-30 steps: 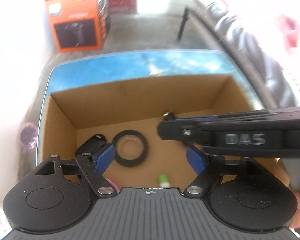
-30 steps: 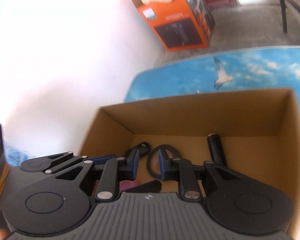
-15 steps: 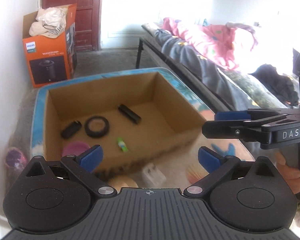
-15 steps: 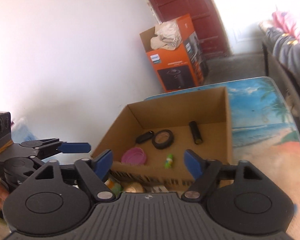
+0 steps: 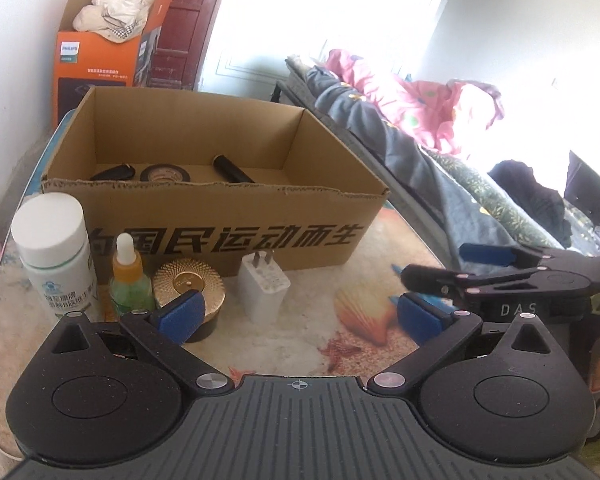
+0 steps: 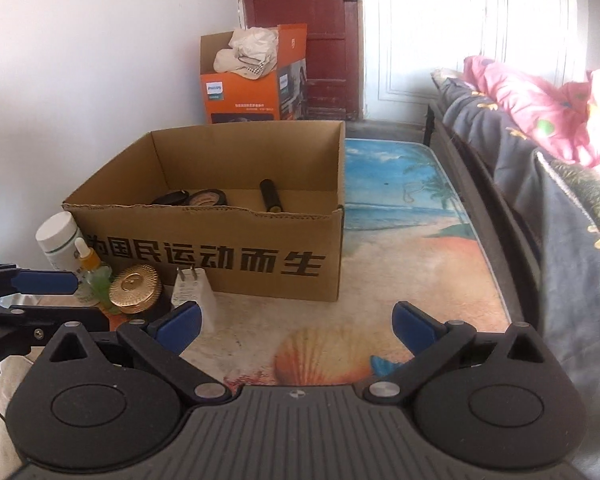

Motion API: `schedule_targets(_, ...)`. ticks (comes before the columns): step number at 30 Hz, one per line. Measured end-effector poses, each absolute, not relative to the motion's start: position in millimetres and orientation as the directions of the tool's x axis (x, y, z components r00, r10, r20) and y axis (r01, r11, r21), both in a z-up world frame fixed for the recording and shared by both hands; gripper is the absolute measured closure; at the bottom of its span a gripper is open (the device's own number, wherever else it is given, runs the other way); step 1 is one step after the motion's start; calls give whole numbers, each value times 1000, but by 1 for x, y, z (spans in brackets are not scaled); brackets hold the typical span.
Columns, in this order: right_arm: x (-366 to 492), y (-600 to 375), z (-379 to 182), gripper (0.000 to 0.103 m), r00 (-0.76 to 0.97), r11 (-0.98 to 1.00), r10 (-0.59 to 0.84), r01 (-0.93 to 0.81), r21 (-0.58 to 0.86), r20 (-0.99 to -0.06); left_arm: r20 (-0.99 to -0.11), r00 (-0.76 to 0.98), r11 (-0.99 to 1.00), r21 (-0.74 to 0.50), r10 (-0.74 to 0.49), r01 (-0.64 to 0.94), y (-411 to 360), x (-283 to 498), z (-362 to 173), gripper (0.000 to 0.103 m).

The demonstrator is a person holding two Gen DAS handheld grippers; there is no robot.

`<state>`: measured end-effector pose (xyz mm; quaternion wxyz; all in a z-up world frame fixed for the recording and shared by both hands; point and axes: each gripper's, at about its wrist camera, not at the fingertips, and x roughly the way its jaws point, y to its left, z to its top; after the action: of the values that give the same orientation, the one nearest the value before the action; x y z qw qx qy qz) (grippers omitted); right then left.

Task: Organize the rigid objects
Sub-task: 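Withdraw the open right tool from the box toward the white charger plug, then close the right tool on the white charger plug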

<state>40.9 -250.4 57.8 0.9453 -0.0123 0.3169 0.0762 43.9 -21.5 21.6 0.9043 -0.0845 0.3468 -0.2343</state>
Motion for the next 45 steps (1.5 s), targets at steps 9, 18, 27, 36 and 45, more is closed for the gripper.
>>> schedule_targets(9, 55, -251, 54, 0, 838, 977, 195, -211, 27, -510, -576, 735, 915, -64, -359, 398, -56, 34, 0, 0)
schedule_targets(18, 91, -243, 25, 3, 703, 874, 479, -325, 360, -527, -571, 778, 922, 89, -262, 376, -84, 43, -28, 8)
schedule_targets(27, 122, -235, -1, 41, 573, 786, 606, -326, 524, -552, -577, 786, 924, 132, -223, 359, -92, 55, -36, 41)
schedule_targets(36, 144, -235, -20, 64, 492, 727, 667, -266, 633, -559, -638, 736, 945, 40, -225, 323, -86, 72, -42, 68)
schedule_targets(45, 117, -237, -15, 64, 488, 752, 636, -221, 620, -597, -646, 707, 939, -43, -287, 342, -80, 51, -35, 71)
